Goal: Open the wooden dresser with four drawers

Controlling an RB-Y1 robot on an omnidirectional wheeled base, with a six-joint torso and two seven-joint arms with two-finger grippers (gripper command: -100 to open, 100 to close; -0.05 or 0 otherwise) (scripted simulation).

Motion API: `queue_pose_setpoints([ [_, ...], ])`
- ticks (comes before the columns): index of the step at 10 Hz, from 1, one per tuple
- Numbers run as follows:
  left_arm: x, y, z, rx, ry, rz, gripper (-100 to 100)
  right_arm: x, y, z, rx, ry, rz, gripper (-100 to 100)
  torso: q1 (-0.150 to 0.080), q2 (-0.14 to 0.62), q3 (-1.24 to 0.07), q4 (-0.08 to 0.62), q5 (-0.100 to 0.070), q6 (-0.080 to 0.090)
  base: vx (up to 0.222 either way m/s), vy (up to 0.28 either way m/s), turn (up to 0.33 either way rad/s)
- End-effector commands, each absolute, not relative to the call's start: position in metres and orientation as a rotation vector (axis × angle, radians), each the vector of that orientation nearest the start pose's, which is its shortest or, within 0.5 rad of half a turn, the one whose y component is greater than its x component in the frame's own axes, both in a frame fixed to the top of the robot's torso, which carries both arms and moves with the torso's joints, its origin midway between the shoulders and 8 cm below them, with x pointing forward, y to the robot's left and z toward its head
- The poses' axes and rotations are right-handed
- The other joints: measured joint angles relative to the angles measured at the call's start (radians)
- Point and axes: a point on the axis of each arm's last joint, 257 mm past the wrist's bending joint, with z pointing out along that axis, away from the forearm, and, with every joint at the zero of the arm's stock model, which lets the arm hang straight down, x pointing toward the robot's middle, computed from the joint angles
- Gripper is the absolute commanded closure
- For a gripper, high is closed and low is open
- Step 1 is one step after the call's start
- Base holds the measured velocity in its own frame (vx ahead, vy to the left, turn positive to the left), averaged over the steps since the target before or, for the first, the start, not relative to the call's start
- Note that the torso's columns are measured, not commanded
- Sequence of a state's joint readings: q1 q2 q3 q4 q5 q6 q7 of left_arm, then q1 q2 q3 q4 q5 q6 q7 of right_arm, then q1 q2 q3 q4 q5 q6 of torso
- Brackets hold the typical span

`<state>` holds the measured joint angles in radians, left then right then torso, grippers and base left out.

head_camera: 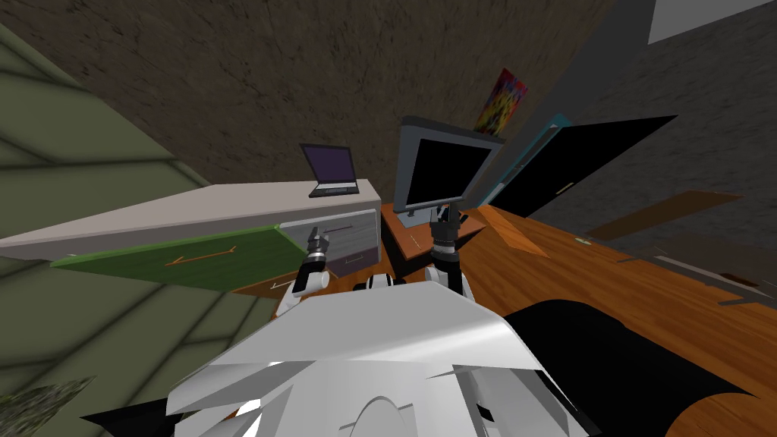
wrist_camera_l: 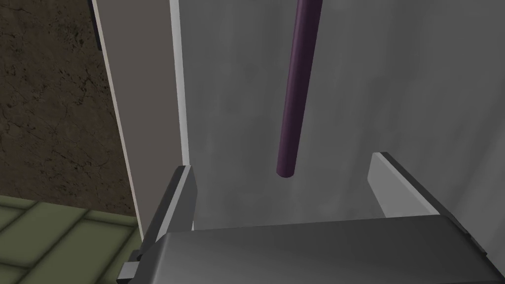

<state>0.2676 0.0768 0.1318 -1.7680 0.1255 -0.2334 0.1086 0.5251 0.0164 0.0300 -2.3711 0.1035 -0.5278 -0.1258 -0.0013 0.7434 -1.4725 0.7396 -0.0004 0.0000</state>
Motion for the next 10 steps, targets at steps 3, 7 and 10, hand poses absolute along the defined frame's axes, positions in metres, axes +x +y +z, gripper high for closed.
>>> queue_pose_setpoints([
  [3, 0.453, 0.336, -0.193, -1.294, 0.783, -1.267, -100, 0.321, -0.257, 0.061, 0.576, 0.566, 1.395, 0, 0.002, -0.007, -0.004, -0.002, 0.0, 0.0, 0.004, 0.002, 0.0],
  [7, 0.453, 0.34, -0.184, -1.285, 0.789, -1.263, -100, 0.321, -0.257, 0.061, 0.576, 0.566, 1.395, 0, 0.002, -0.006, -0.004, -0.002, 0.001, 0.0, 0.01, 0.016, -0.044],
  [10, 0.451, 0.338, -0.185, -1.286, 0.794, -1.264, 100, 0.321, -0.257, 0.061, 0.576, 0.566, 1.395, 0, 0.0, -0.004, -0.003, 0.0, 0.0, 0.001, -0.052, -0.021, 0.038],
])
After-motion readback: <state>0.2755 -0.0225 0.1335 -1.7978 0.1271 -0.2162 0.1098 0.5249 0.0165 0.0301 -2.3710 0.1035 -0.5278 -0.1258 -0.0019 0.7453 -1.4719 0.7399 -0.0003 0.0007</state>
